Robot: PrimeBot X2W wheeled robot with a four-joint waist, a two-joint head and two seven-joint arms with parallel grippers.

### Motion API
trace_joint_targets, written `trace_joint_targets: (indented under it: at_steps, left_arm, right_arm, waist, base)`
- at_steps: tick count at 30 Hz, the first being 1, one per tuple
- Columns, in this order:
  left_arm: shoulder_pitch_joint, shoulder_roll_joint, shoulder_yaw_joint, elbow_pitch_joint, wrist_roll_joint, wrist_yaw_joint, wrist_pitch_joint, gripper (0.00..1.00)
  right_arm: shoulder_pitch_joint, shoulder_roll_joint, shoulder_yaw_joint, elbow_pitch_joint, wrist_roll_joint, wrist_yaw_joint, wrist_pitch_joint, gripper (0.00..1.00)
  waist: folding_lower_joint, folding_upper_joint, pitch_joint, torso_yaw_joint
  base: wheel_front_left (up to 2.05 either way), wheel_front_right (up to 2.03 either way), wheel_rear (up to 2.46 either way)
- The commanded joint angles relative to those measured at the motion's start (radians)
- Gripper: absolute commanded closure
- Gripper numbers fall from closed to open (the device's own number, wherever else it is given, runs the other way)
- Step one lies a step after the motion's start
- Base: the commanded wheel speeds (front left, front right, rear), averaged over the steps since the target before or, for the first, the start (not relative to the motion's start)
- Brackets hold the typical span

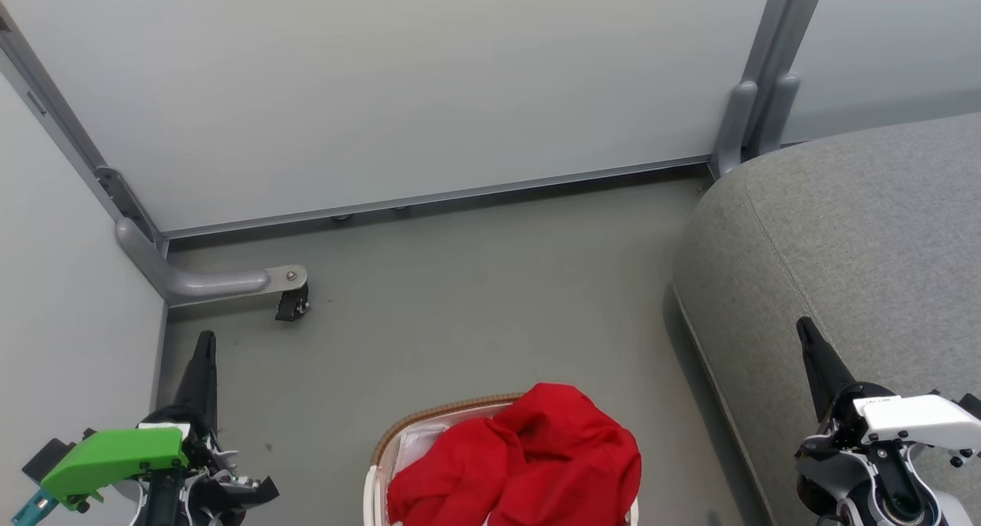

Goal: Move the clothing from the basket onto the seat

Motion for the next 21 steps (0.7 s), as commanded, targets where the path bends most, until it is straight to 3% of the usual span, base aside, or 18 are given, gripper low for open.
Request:
trace_joint_targets:
  at_steps: [1,14,15,21]
  left_arm:
    - [-0.010,0.001,0.002,0.000,-0.003,-0.005,0.002,1.00]
    - [-0.011,0.001,0.002,-0.001,-0.003,-0.005,0.002,1.00]
    - [0.001,-0.001,0.000,0.003,0.000,0.000,0.000,0.00]
    - [0.016,-0.005,-0.005,0.036,0.009,0.002,-0.014,0.00]
  right_arm:
    - [-0.007,-0.006,-0.001,-0.003,0.003,0.000,0.002,1.00]
    - [-0.007,-0.006,-0.001,-0.003,0.003,0.000,0.002,1.00]
    - [0.001,0.001,0.000,0.003,0.000,0.000,0.000,0.00]
    - [0.019,0.007,0.005,0.023,-0.011,0.000,-0.012,0.00]
  waist:
    - [0.0000,0.0000,0.000,0.000]
    - [0.0000,0.0000,0.000,0.000]
    - [0.0000,0.0000,0.000,0.000]
    - [0.0000,0.0000,0.001,0.000]
  base:
    - [0.00,0.00,0.00]
    - [0.00,0.00,0.00]
    - [0.00,0.00,0.00]
    - [0.00,0.00,0.00]
